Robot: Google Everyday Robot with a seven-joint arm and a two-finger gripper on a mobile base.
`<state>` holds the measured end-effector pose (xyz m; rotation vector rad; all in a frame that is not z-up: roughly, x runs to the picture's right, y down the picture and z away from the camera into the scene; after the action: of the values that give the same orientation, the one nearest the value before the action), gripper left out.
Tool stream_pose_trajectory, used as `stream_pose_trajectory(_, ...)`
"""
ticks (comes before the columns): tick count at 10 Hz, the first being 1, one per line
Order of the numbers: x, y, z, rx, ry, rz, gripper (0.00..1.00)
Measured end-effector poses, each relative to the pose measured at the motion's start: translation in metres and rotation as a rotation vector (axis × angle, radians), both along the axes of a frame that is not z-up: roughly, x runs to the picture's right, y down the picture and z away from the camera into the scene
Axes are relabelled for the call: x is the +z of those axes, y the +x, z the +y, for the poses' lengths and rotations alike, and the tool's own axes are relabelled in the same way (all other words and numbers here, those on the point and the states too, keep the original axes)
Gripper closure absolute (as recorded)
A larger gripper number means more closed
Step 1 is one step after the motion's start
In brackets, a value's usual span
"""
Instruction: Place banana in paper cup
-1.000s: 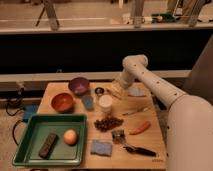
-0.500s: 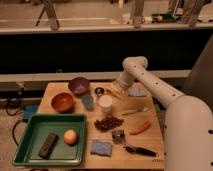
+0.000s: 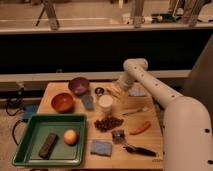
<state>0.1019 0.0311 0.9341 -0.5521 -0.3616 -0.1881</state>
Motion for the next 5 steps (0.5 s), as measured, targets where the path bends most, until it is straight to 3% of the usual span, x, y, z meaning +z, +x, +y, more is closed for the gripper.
stream_pose_trajectory(5, 0.0114, -0.0005, 0.0089, 0.038, -0.014, 0.009, 0.2)
